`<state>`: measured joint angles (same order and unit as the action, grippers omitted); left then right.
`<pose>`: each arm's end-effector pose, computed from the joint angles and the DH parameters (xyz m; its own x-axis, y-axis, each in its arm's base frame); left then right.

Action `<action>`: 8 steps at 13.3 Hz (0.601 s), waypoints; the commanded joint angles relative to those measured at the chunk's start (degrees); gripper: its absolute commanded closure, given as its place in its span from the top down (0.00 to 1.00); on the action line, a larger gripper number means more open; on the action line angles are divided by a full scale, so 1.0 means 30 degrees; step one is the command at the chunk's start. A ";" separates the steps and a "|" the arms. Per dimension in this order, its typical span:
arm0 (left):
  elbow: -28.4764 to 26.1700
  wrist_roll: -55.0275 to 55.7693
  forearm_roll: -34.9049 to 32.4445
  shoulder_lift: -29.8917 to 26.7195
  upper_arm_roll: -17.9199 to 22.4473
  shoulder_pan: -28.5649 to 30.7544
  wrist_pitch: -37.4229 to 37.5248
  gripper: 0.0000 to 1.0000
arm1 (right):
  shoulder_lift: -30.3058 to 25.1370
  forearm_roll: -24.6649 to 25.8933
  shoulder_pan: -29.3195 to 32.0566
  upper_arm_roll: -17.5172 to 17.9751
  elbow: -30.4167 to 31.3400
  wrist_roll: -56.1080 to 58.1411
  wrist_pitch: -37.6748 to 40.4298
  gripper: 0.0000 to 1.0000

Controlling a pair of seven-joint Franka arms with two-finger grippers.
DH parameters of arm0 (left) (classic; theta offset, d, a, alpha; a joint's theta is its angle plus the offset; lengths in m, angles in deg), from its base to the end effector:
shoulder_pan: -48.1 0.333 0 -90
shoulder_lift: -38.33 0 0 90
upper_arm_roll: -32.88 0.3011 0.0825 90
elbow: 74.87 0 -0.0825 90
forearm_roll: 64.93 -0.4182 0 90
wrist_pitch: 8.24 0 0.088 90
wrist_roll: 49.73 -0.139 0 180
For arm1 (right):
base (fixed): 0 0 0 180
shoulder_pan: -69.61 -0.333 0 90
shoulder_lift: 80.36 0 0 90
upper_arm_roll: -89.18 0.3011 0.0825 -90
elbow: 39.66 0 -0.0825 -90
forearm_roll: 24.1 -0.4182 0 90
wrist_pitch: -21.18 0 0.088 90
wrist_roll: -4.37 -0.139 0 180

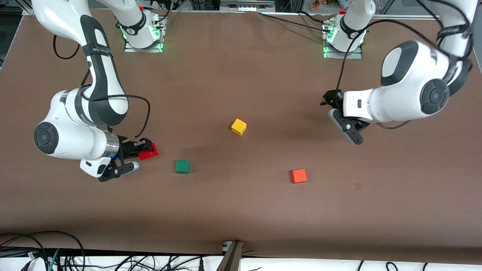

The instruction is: Pass red block to right arm, stack on blue

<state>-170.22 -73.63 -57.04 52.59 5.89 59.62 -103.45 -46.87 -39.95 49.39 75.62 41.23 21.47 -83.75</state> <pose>0.6021 -0.1689 0.4045 0.7753 -0.6224 -0.1075 -0.5685 -0.7618 0.3106 0.7035 0.1361 0.2990 0.9303 0.3507 -0.1069 0.3317 -0.9293 -0.1623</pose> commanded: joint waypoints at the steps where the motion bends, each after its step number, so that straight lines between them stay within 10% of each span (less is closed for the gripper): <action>1: -0.0151 0.3328 -0.1514 -0.1352 0.0059 0.0609 0.0974 1.00 | -0.0617 0.2290 -0.0173 -0.0283 0.1070 0.0219 0.0112 0.00; 8: 0.4236 0.6210 -0.5173 -0.1530 0.0353 0.2105 0.3190 1.00 | -0.2313 0.4348 -0.0202 -0.1164 0.5692 -0.0247 -0.4153 0.00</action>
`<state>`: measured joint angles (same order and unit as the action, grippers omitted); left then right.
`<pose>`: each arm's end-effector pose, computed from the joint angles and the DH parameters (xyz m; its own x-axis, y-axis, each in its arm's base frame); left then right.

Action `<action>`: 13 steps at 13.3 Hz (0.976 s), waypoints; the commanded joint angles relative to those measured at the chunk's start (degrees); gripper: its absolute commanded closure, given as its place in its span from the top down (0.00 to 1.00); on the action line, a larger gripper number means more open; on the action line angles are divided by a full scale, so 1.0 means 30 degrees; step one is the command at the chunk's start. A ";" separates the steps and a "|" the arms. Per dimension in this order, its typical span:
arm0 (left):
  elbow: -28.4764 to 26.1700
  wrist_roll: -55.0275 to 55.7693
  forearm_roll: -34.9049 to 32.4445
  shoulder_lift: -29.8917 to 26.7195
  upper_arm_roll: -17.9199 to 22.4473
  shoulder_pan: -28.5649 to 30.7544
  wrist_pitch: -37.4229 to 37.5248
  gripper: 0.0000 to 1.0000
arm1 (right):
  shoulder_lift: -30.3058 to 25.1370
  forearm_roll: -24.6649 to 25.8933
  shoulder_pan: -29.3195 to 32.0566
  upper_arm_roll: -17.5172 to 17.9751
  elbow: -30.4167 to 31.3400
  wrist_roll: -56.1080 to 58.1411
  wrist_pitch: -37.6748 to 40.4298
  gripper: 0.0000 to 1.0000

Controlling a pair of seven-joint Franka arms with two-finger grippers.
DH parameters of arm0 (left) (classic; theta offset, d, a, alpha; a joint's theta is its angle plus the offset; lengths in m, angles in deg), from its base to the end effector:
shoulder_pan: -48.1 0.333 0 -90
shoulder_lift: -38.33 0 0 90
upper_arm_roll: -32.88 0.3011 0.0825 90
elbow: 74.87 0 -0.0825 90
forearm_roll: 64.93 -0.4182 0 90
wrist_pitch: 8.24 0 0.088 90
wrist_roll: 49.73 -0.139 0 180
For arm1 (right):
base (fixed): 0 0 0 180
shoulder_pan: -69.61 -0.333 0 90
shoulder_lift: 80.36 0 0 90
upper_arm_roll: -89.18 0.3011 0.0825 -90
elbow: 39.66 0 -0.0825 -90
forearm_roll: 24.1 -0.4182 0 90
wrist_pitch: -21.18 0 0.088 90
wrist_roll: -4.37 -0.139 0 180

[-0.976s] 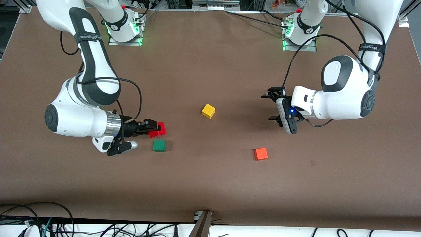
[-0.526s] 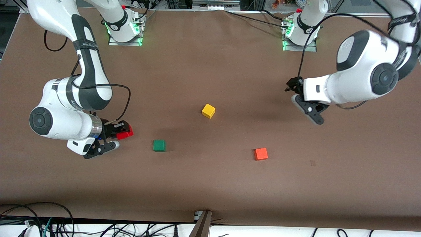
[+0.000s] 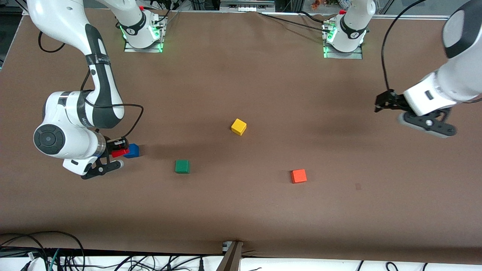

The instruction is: Pass red block to right arm, stack on blue

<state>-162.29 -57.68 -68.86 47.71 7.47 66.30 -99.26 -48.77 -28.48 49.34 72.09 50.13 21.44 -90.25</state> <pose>0.6245 -0.0536 0.5109 0.9611 -0.2630 -0.0839 -0.2628 -0.9648 0.0135 0.6894 0.0637 0.2606 0.9272 0.3351 -0.1673 0.3462 -0.9373 0.0410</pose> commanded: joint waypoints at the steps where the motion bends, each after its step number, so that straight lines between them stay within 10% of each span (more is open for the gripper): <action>1: 0.2240 0.0921 -0.1326 0.0155 -0.0114 -0.0092 0.2706 1.00 | -0.1972 0.0552 -0.0272 0.0012 0.3633 -0.0937 -0.2985 0.00; 4: 0.2366 0.0660 -0.1151 -0.0019 0.1168 -0.0470 0.2952 1.00 | -0.2734 0.0552 -0.0390 0.0041 0.5481 -0.1968 -0.4891 0.00; 8: 0.1022 0.1763 -0.1093 -0.0311 0.7201 -0.5679 -0.0704 1.00 | -0.3293 0.0494 -0.0390 0.0129 0.8677 -0.2261 -0.9551 0.00; 13: -0.4195 0.2736 -0.0038 -0.4791 0.7943 -0.6212 -0.1857 1.00 | -0.3527 0.0376 -0.0390 0.0217 0.8798 -0.3199 -0.9471 0.00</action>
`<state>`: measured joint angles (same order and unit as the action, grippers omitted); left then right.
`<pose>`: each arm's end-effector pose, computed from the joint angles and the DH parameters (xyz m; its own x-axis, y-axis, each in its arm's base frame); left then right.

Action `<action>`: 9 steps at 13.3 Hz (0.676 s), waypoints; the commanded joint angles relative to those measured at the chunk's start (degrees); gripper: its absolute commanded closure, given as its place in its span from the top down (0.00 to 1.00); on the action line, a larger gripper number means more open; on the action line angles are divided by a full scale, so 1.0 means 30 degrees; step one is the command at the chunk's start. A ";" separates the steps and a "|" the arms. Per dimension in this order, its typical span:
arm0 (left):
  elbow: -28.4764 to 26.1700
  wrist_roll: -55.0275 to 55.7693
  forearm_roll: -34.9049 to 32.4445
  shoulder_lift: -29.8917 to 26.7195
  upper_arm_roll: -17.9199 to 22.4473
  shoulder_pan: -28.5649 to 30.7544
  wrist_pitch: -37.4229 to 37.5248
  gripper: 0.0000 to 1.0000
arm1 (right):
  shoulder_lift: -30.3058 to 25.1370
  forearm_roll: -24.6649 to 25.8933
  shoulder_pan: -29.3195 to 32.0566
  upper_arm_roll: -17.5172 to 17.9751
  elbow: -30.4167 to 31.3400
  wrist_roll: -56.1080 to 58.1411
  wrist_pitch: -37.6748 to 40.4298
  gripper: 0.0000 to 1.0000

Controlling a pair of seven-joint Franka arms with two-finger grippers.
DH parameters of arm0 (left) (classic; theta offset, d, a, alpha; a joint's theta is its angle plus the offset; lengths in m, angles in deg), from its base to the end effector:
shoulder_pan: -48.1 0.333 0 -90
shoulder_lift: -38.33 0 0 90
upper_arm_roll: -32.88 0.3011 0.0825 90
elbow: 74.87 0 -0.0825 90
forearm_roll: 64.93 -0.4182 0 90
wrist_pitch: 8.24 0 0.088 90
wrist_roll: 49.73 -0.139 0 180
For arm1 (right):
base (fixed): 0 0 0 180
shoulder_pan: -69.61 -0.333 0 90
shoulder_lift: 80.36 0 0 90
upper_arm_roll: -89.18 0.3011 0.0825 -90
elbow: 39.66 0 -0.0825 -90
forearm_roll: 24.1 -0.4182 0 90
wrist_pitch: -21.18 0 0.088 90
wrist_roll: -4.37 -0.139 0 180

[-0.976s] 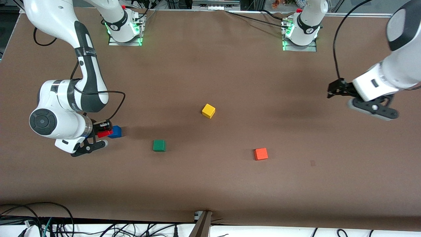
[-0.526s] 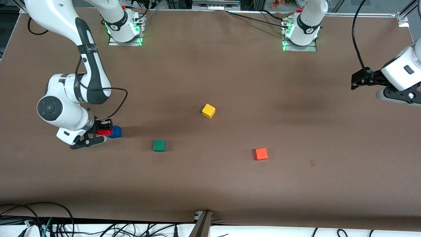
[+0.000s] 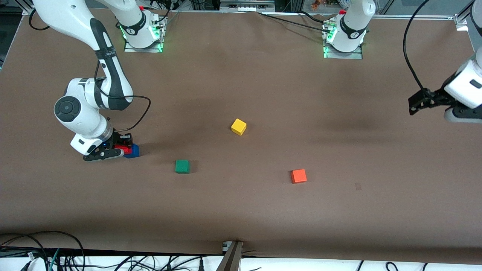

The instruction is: Pass red block to right arm, stack on blue

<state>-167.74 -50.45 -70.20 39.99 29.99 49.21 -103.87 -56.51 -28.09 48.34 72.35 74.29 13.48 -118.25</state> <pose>0.6054 -0.0066 0.5441 0.9985 -0.0525 0.0177 -0.0507 -0.9946 -0.0903 0.6317 0.0495 0.1951 0.9768 0.2108 0.0374 0.2075 -0.9752 0.0764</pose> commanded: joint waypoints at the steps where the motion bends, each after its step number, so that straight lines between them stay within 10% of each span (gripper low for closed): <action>1: -0.2443 0.0272 0.0440 -0.2222 0.0435 -0.0663 -0.0350 1.00 | -0.1092 0.0218 -0.0056 0.0131 0.0774 -0.0662 -0.0018 0.00; 9: -0.0334 0.0359 0.1026 -0.0523 0.0230 -0.0635 -0.0203 1.00 | -0.1386 -0.0017 -0.0056 0.0161 0.1770 -0.0985 -0.0337 0.00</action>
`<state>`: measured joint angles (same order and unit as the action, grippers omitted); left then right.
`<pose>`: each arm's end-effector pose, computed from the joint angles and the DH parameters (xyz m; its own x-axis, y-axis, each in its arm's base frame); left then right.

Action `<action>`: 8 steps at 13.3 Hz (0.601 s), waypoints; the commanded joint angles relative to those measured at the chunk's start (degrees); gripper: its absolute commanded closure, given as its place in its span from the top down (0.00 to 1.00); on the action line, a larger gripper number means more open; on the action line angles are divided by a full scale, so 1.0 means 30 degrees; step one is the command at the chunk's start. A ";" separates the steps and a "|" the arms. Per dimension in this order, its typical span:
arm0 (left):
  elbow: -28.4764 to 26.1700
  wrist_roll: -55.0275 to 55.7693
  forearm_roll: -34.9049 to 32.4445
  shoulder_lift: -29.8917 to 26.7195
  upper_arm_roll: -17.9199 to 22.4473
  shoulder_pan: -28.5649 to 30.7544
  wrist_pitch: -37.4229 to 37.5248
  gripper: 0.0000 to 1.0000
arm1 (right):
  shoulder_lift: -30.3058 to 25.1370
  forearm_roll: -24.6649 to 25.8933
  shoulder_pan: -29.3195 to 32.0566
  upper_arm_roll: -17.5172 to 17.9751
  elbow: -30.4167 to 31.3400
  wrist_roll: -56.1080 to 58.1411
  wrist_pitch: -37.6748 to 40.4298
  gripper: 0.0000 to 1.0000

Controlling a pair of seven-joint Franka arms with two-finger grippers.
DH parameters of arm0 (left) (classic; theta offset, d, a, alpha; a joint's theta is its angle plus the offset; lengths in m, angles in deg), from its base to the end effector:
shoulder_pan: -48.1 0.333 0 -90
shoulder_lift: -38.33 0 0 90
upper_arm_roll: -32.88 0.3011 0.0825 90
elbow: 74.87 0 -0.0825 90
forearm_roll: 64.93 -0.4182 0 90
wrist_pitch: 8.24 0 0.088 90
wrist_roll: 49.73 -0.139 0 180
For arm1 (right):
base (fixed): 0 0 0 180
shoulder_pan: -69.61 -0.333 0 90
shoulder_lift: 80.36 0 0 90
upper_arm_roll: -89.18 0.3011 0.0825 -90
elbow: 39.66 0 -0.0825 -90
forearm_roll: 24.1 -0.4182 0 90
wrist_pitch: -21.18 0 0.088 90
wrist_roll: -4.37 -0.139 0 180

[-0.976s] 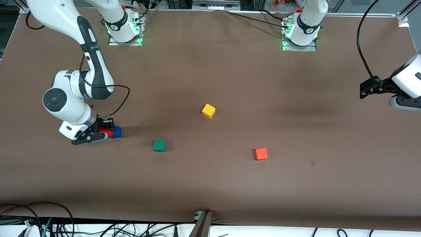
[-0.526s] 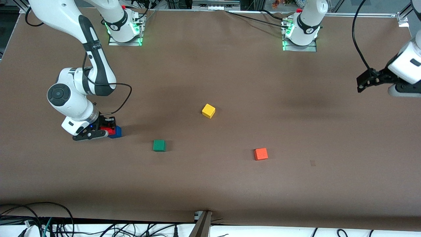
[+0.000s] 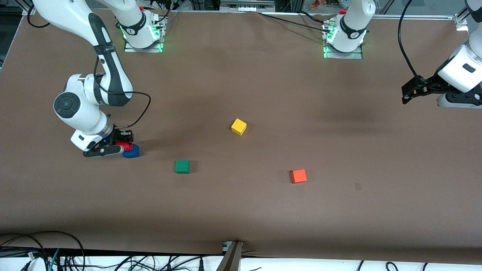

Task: Pass red block to right arm, stack on blue
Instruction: 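Lower the red cube onto the blue cube with the right gripper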

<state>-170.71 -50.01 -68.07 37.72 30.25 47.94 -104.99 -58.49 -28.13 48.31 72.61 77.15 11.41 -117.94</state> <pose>0.5946 -0.0221 0.5426 0.9979 -0.0600 0.0261 -0.0585 -0.9968 -0.0552 0.6161 0.0500 0.1933 0.9847 0.1734 0.0189 0.1720 -0.9832 0.0619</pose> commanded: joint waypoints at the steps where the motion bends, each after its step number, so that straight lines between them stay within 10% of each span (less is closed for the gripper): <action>1: 0.0656 0.0182 0.0313 0.0234 0.0143 -0.0184 0.0199 1.00 | -0.0699 -0.0002 -0.0047 0.0073 0.0818 -0.0325 -0.0502 0.00; 8: 0.0656 0.0006 0.0313 0.0292 0.0319 -0.0038 0.0170 1.00 | -0.0523 -0.0002 -0.0047 0.0073 0.0671 -0.0355 -0.0737 0.07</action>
<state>-170.23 -49.97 -68.06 37.96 30.72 47.99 -104.99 -58.50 -28.14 48.31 72.63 77.75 11.14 -119.35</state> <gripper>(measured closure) 0.000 0.441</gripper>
